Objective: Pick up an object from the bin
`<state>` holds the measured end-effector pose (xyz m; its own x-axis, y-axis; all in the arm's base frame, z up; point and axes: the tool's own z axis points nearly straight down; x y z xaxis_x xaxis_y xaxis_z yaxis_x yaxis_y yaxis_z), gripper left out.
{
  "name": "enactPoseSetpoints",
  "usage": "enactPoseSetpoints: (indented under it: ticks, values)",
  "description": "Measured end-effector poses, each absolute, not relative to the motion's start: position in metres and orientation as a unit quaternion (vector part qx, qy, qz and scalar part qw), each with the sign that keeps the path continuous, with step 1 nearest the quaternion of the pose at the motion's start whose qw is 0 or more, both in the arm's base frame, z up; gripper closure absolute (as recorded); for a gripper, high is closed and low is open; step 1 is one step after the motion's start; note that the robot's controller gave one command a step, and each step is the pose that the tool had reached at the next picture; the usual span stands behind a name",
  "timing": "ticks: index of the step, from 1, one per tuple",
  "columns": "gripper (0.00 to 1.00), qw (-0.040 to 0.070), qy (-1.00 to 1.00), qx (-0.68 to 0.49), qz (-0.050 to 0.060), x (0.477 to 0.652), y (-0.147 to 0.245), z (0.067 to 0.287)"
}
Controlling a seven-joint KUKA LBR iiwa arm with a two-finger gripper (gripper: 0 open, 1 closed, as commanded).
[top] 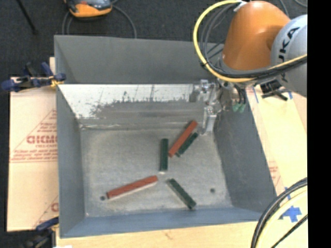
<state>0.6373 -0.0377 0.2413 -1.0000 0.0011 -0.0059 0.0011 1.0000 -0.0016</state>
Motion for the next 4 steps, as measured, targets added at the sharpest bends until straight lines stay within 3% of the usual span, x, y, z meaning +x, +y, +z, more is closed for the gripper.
enactPoseSetpoints:
  ticks: [1,2,3,4]
  values:
    - [0.0,0.003,1.0,0.0,-0.001,0.637,-0.038,0.241]
    - [0.0,0.006,0.999,0.032,0.0,0.631,-0.037,0.202]
    - [0.0,0.003,1.0,-0.007,-0.001,0.631,-0.025,0.148]
    - [1.0,0.003,1.0,-0.021,-0.001,0.61,-0.036,0.071]
